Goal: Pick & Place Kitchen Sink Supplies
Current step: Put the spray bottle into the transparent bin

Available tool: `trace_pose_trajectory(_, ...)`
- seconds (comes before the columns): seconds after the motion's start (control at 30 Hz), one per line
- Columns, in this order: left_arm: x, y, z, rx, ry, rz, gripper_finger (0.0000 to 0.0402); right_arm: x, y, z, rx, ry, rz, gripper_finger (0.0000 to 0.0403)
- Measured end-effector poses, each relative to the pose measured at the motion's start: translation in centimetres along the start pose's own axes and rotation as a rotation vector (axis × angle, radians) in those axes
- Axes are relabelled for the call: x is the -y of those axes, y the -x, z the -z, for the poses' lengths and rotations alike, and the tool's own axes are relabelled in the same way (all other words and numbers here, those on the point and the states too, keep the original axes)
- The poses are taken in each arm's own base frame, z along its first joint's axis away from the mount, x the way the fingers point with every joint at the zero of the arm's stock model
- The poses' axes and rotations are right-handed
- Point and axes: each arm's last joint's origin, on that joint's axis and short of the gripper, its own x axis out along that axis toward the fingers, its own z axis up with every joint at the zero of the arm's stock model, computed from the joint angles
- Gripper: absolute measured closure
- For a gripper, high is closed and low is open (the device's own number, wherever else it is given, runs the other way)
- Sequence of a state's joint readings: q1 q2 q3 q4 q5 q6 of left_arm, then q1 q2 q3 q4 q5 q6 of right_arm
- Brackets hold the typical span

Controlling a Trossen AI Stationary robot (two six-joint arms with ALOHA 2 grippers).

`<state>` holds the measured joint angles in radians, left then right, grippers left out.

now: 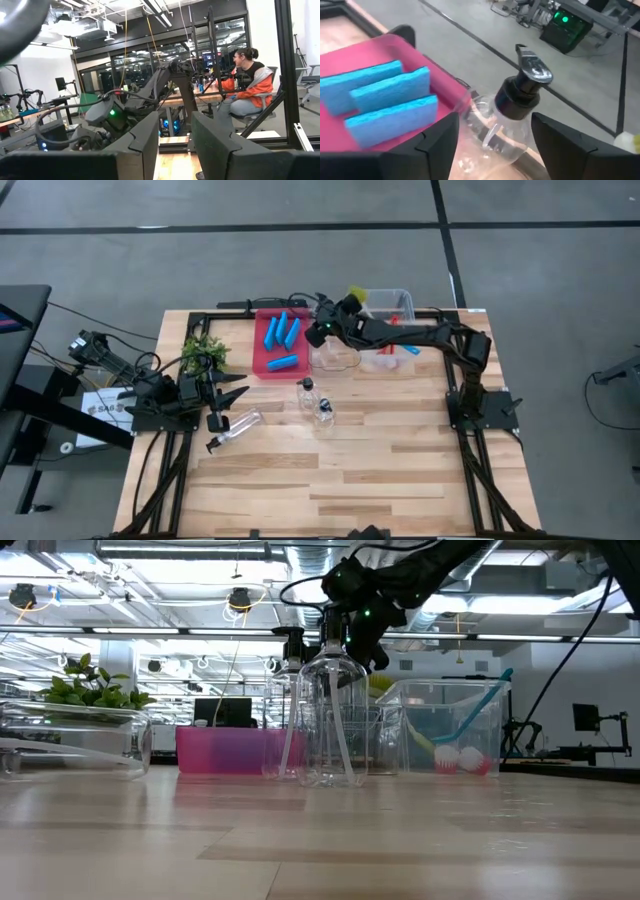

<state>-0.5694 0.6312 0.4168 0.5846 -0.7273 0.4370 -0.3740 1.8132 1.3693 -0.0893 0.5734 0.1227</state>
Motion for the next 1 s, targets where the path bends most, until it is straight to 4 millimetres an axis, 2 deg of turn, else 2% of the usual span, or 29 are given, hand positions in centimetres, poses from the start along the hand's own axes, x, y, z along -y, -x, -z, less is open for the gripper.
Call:
trace_pose_trajectory(0.17, 0.0, 0.0, 0.0, 0.000, 0.000, 0.000, 0.0284, -0.4, 1.8, -0.6, -0.010, 0.042, -0.025, 0.0159)
trace_pose_trajectory(0.33, 0.0, 0.0, 0.0, 0.000, 0.000, 0.000, 0.0284, 0.2, 4.5, -1.5, -0.022, 0.071, -0.042, 0.0159)
trace_pose_trajectory(0.53, 0.0, 0.0, 0.0, -0.003, -0.002, 0.001, 0.0284, 1.6, 9.6, -2.8, -0.036, 0.073, -0.080, 0.0159)
trace_pose_trajectory(0.7, 0.0, 0.0, 0.1, -0.006, 0.002, 0.003, 0.0284, 1.8, 14.5, -3.0, -0.038, 0.094, -0.157, 0.0159)
trace_pose_trajectory(0.83, 0.0, 0.0, 0.1, -0.006, 0.002, 0.003, 0.0284, 1.0, 18.2, -1.7, 0.011, 0.111, -0.234, 0.0159)
trace_pose_trajectory(1.0, 0.0, 0.0, 0.1, -0.007, 0.001, 0.004, 0.0284, -0.4, 21.8, 2.1, 0.082, 0.115, -0.266, 0.0159)
